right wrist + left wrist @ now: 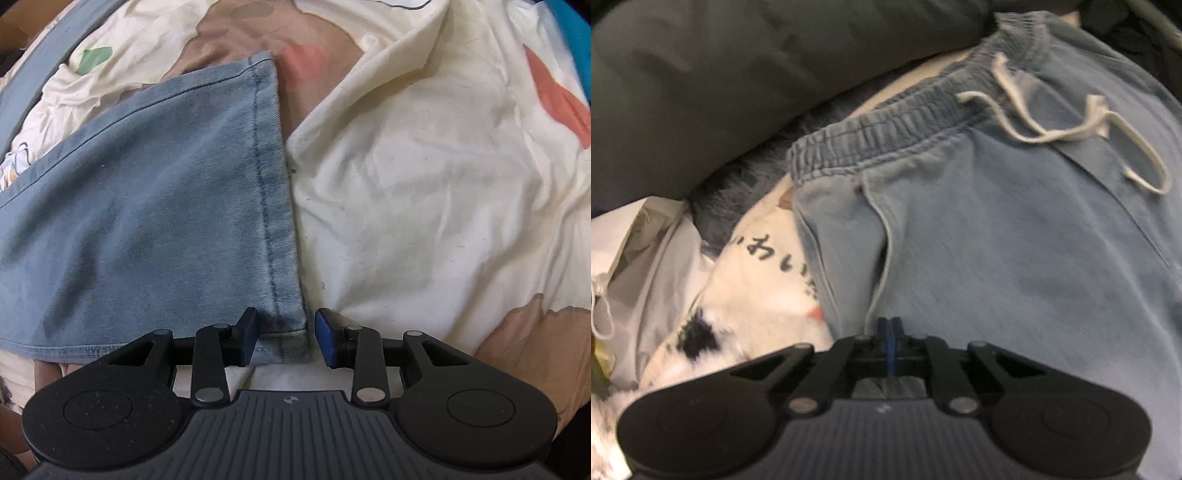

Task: Fold clothes

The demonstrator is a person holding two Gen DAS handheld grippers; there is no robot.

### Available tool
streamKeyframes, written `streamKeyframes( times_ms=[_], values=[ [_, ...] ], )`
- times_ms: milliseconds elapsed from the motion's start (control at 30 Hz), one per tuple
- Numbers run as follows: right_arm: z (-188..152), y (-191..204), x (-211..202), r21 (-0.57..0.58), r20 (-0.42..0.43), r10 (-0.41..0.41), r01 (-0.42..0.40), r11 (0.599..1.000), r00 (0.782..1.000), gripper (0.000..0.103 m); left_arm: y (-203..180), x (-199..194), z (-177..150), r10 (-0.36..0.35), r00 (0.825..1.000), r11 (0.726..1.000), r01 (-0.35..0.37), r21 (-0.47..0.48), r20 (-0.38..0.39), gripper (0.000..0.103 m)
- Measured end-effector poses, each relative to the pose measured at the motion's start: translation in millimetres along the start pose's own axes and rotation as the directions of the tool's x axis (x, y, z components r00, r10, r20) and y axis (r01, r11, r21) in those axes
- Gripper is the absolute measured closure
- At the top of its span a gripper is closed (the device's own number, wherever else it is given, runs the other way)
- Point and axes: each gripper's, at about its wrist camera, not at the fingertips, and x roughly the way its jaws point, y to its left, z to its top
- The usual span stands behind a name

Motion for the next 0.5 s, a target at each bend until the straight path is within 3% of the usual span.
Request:
streamKeyframes(
  times_ms=[200, 333, 500],
  values=[
    [9, -8, -22, 0.001, 0.061, -0.057, 0.057, 0.998, 0.997, 0.063, -7, -1, 17, 0.075, 0.997, 0.997, -0.075, 0.036, -0.002, 0.100],
    [24, -3, -36, -0.021, 0.123, -0.061, 0.064, 0.998, 0.990, 0.062, -16, -21, 24, 0.068, 0.997, 0.994, -0.070, 0.082, 0.019, 0.085],
    [64, 15, -45, -0.096, 0.185, -0.036, 0.054, 0.994, 0.982, 0.062, -24, -39, 31, 0.028, 0.998, 0.993, -0.034, 0.115, 0.055, 0.084]
  ],
)
